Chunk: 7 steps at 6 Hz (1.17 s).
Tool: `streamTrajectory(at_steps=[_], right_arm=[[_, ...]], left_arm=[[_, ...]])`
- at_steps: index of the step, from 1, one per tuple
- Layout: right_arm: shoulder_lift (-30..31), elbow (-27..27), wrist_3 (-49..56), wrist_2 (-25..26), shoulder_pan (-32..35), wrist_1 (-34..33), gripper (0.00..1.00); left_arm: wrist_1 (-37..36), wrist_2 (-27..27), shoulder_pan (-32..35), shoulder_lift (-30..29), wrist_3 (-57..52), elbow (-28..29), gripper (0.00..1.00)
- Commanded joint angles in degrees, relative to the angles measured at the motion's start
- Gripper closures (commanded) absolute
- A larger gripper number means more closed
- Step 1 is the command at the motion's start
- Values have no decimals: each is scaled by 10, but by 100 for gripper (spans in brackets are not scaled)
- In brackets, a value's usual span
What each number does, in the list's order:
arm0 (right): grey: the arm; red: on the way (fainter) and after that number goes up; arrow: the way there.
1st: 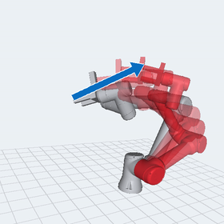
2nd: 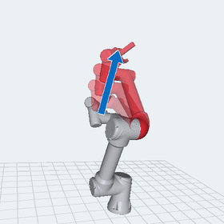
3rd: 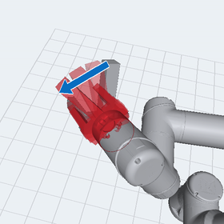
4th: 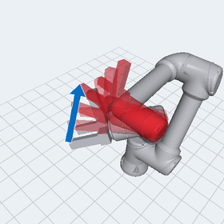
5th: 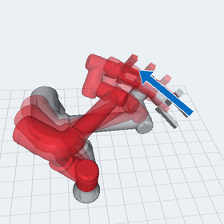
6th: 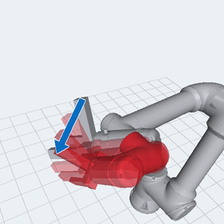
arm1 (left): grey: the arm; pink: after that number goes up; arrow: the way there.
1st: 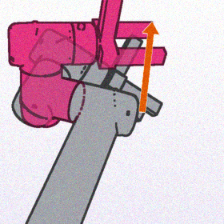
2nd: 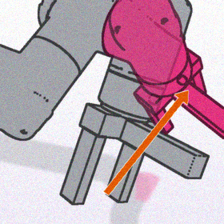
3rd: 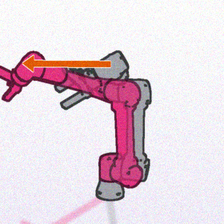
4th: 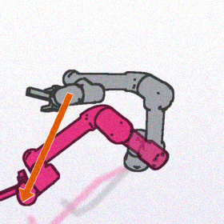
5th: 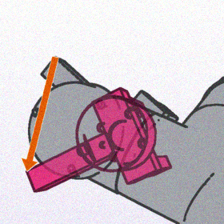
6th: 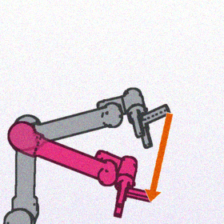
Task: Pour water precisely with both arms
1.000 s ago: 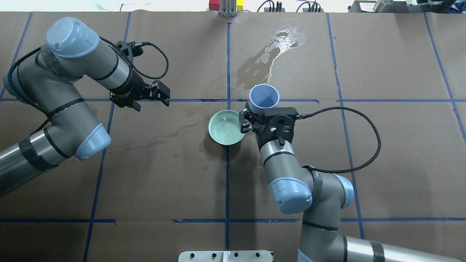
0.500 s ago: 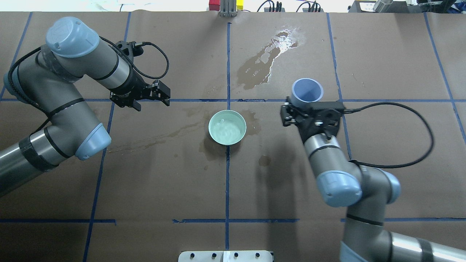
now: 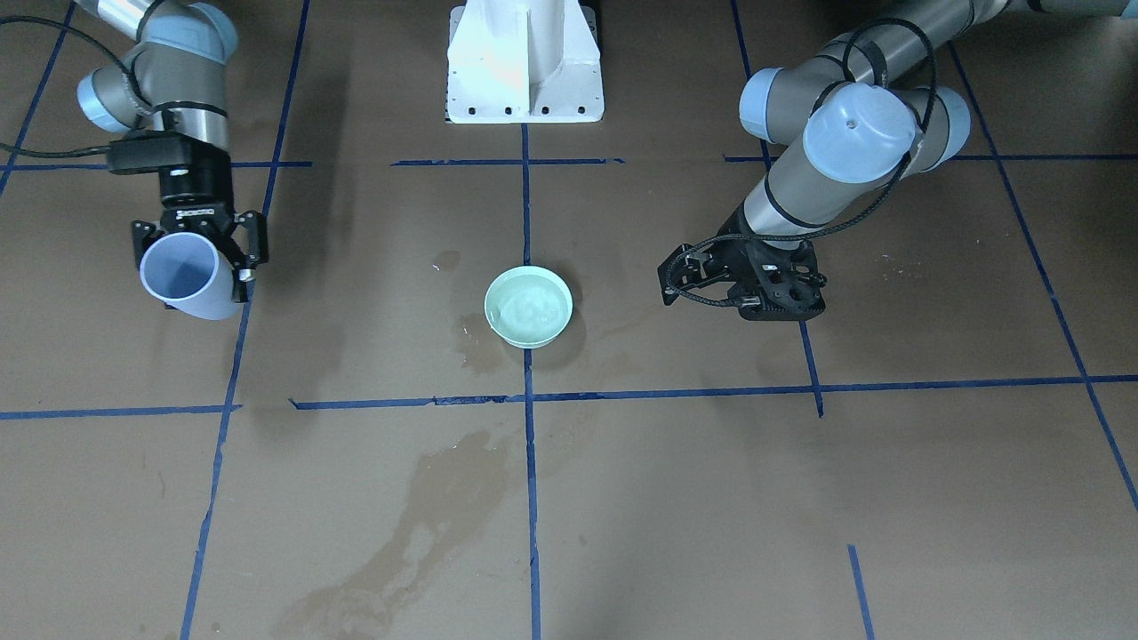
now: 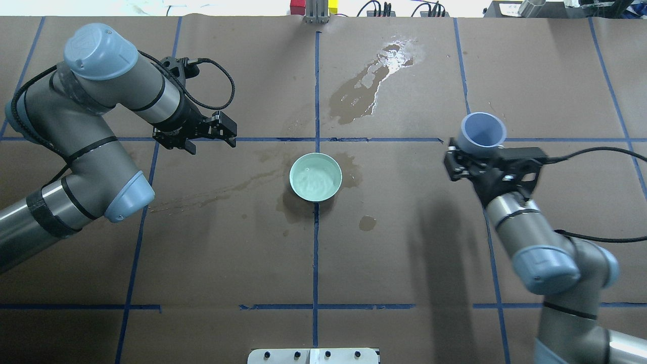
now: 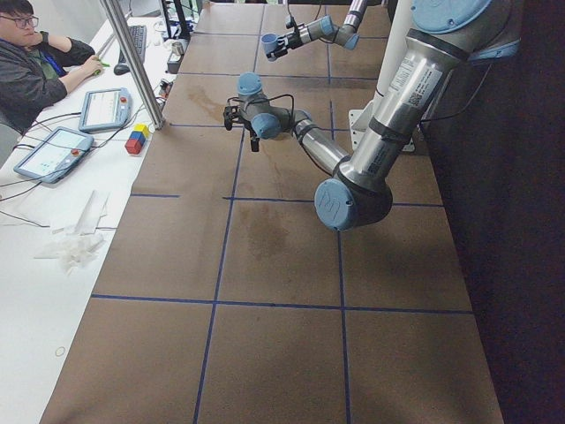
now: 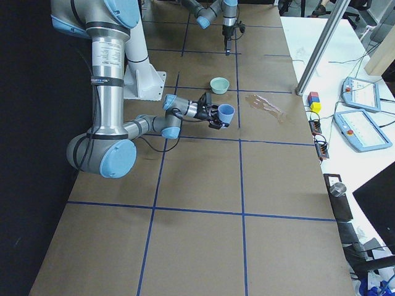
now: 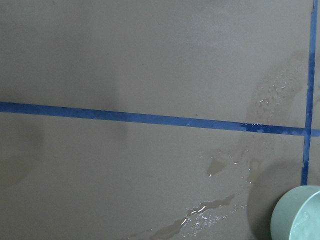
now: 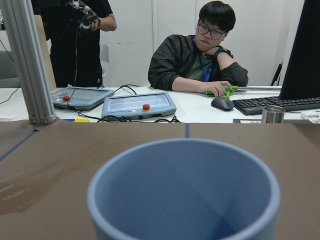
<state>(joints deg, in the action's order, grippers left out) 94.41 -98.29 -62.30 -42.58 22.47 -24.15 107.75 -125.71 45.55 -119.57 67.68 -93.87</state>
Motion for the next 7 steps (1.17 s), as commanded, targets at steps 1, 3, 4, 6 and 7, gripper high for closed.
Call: streamTrajectory(at_steps=[1, 3, 4, 6, 7], right_arm=[[14, 120, 35, -1, 13, 155, 97], [28, 163, 44, 0, 19, 202, 95], [38, 164, 44, -1, 18, 202, 87], [37, 164, 41, -1, 17, 202, 0], [37, 164, 40, -1, 17, 203, 0]], left_arm=[[0, 0, 0, 0, 0, 0, 0], [0, 0, 0, -2, 1, 0, 0], [0, 0, 0, -2, 1, 0, 0], [0, 0, 0, -2, 1, 0, 0], [0, 0, 0, -2, 1, 0, 0]])
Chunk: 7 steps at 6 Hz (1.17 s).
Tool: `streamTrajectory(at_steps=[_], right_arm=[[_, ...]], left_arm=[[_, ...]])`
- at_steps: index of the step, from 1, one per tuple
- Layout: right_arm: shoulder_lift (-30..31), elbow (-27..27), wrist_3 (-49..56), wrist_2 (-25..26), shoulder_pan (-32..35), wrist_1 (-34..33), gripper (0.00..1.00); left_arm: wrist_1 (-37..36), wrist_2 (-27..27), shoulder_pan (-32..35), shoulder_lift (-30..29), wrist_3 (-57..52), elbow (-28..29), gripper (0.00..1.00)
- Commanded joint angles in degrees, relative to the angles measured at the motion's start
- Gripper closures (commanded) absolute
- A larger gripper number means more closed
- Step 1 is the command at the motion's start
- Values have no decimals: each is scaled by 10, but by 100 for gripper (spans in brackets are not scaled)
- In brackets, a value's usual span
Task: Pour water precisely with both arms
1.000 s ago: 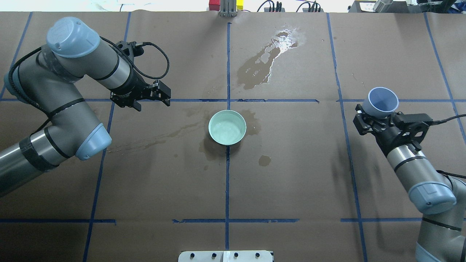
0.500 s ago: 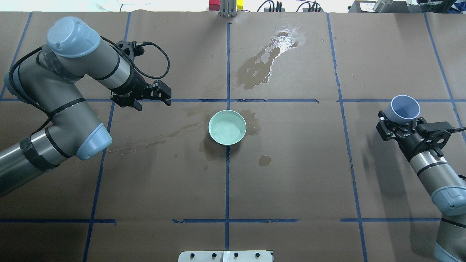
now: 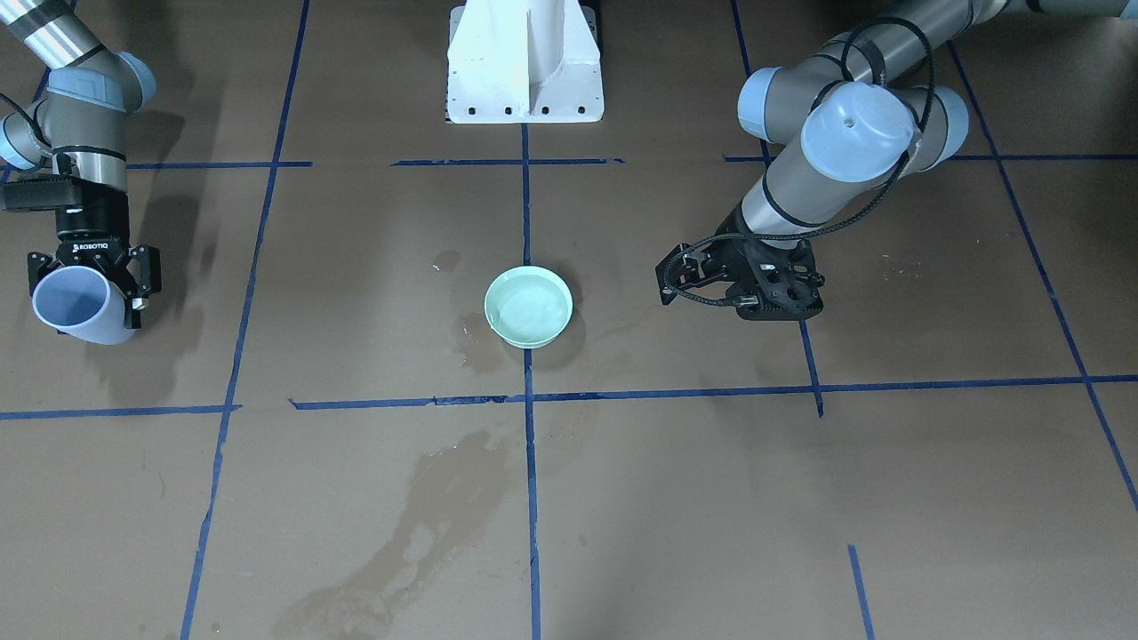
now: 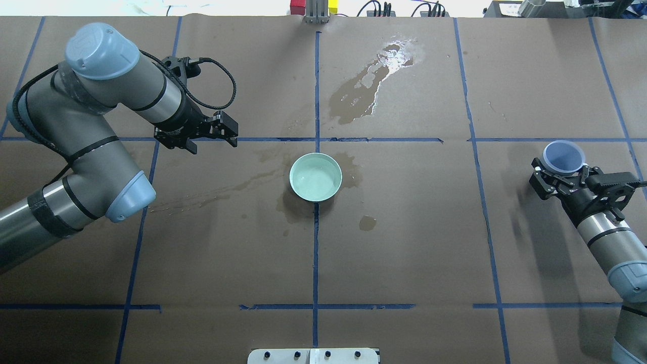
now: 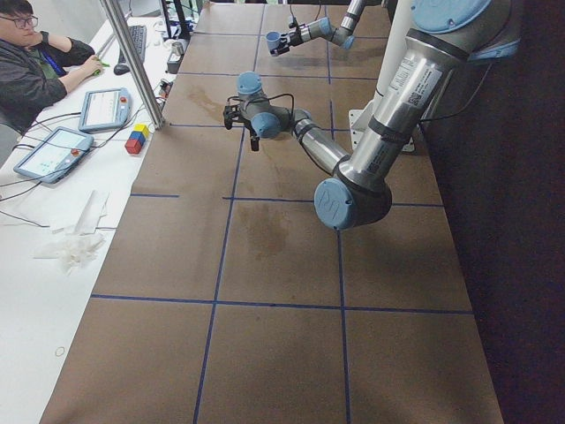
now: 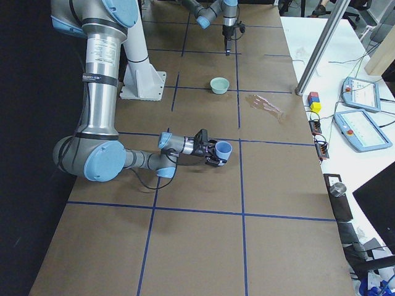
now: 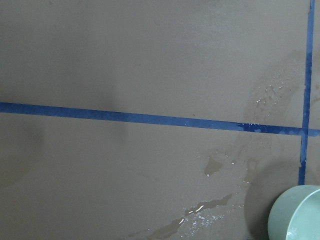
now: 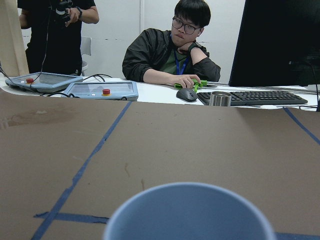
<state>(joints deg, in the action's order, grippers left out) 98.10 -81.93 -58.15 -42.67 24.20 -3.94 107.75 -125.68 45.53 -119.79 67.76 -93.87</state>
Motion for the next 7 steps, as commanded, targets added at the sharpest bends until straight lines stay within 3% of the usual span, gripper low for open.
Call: streamTrajectory(at_steps=[1, 3, 5, 7], right_arm=[[-2, -1, -2, 0, 0, 1, 0], [-3, 1, -6, 1, -1, 5, 0], [6, 54, -6, 7, -4, 69, 0], [6, 61, -6, 7, -22, 90, 0]], left_arm=[[0, 0, 0, 0, 0, 0, 0], [0, 0, 0, -1, 0, 0, 0], [0, 0, 0, -1, 0, 0, 0], [-1, 0, 0, -1, 0, 0, 0]])
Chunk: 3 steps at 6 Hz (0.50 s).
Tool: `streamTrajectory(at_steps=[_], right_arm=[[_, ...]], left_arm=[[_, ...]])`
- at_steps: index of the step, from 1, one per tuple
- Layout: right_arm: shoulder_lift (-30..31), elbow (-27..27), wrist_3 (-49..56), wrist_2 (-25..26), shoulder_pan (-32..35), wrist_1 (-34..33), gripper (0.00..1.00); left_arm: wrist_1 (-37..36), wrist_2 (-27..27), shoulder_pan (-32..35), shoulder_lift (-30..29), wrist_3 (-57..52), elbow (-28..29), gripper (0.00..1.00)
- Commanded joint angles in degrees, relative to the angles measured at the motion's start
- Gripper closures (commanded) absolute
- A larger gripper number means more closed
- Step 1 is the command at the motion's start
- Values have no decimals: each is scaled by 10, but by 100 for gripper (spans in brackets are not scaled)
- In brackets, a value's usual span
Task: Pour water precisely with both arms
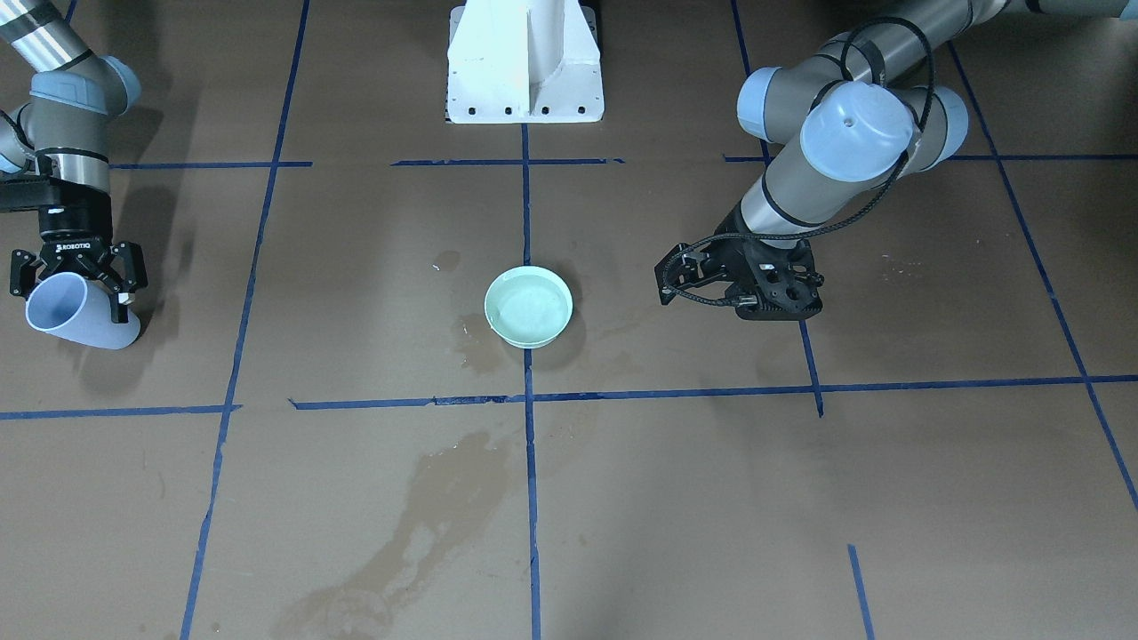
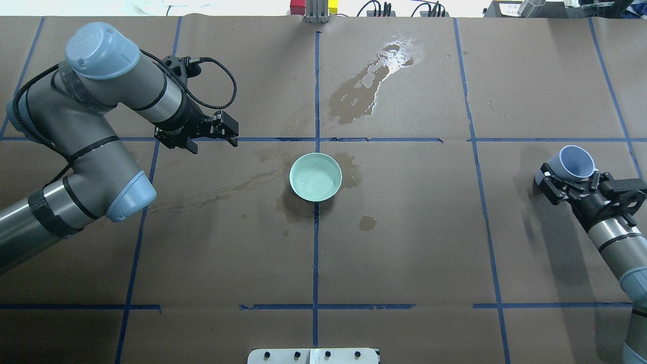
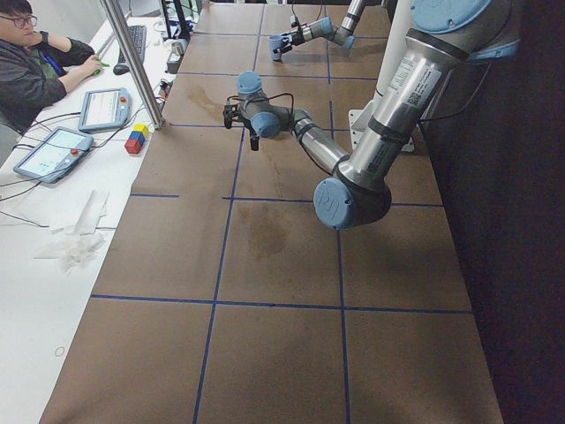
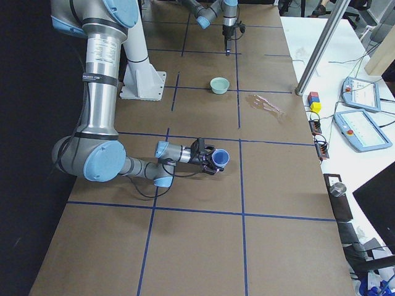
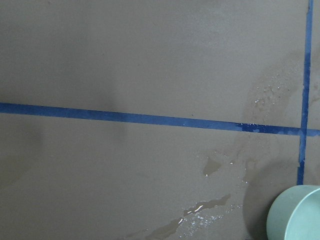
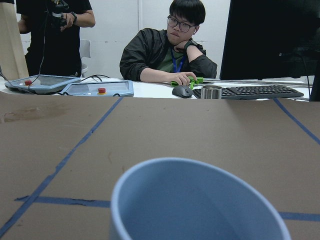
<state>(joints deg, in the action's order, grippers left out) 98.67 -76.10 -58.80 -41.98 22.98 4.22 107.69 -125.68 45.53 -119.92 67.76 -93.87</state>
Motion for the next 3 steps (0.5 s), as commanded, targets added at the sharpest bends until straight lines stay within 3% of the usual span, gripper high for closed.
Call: streamTrajectory(at_steps=[1, 3], right_arm=[[0, -4, -1, 1, -23, 10, 0], [10, -8, -1, 13, -55, 36, 0]], left_arm=[[1, 0, 1, 0, 0, 0, 0], [1, 0, 1, 0, 1, 0, 0]])
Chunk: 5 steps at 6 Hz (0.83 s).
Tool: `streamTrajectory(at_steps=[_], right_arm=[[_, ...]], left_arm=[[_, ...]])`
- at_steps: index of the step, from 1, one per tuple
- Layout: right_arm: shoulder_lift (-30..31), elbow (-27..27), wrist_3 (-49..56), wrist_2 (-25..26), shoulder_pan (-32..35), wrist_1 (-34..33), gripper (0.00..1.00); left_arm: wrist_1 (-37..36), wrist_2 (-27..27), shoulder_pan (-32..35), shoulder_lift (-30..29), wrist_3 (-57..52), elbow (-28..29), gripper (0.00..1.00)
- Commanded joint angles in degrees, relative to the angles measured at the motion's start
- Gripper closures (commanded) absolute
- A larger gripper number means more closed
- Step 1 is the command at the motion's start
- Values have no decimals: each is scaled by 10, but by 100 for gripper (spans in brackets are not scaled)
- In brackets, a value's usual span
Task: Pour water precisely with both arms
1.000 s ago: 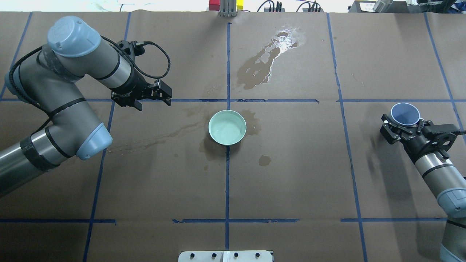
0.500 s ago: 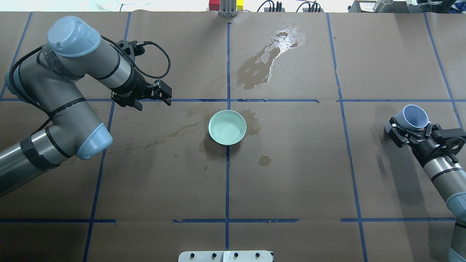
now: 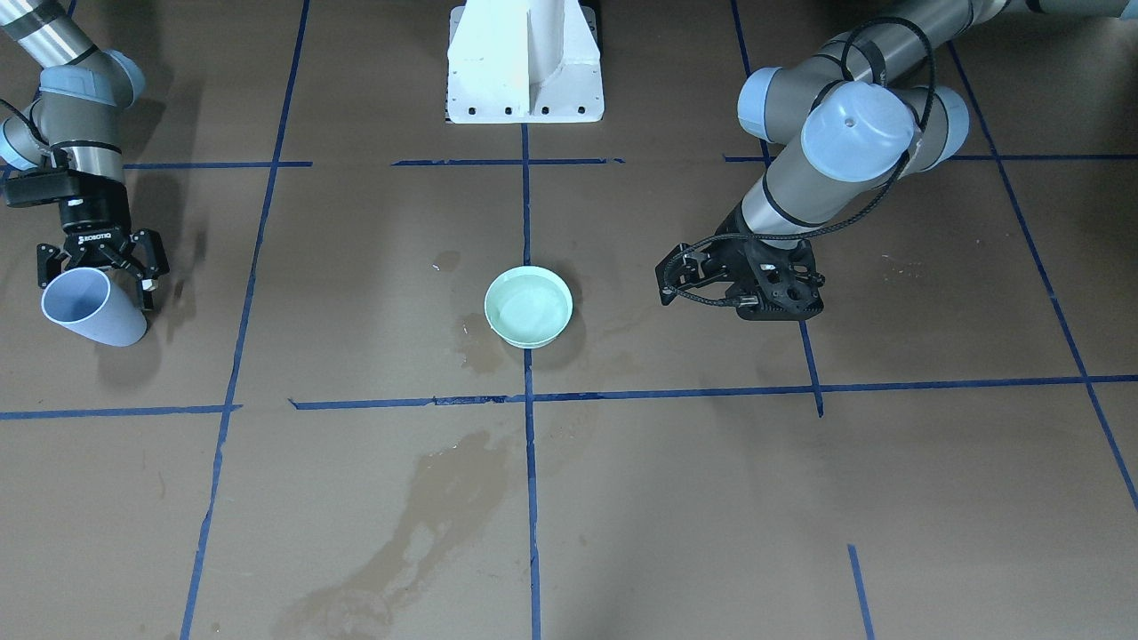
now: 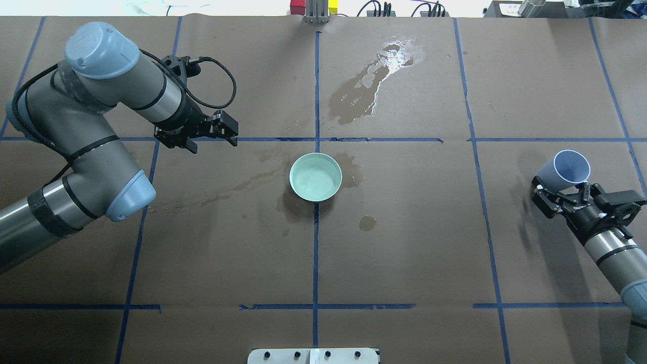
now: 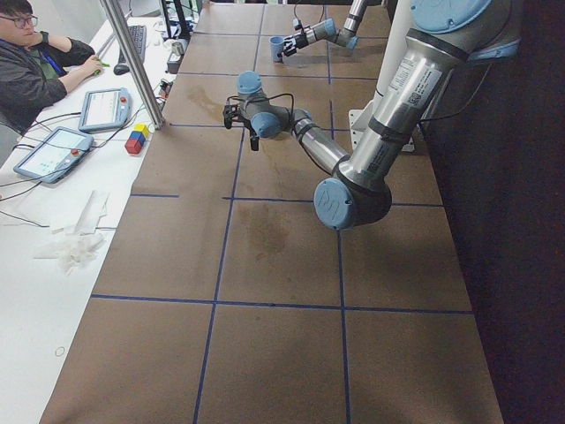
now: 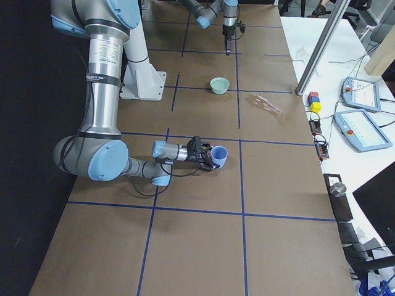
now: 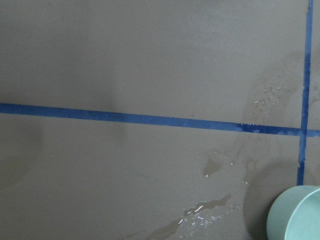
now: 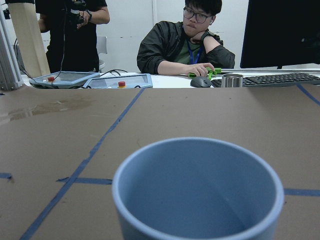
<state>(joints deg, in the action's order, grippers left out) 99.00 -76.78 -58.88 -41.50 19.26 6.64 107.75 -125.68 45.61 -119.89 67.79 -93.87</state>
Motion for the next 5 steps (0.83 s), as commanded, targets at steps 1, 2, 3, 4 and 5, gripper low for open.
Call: streamTrajectory(at_steps=[1, 2, 3, 4, 5], right_arm=[[17, -1, -1, 32, -51, 31, 0], [35, -1, -1, 46, -78, 59, 0], [55, -1, -1, 50, -93, 84, 0], [78, -1, -1, 49, -100, 111, 0], [116, -1, 1, 42, -102, 156, 0]], left_arm=[[0, 0, 0, 0, 1, -1, 0], [0, 0, 0, 0, 1, -2, 0], [0, 0, 0, 0, 1, -3, 0], [0, 0, 0, -1, 1, -3, 0], [0, 0, 0, -1, 1, -4, 0]])
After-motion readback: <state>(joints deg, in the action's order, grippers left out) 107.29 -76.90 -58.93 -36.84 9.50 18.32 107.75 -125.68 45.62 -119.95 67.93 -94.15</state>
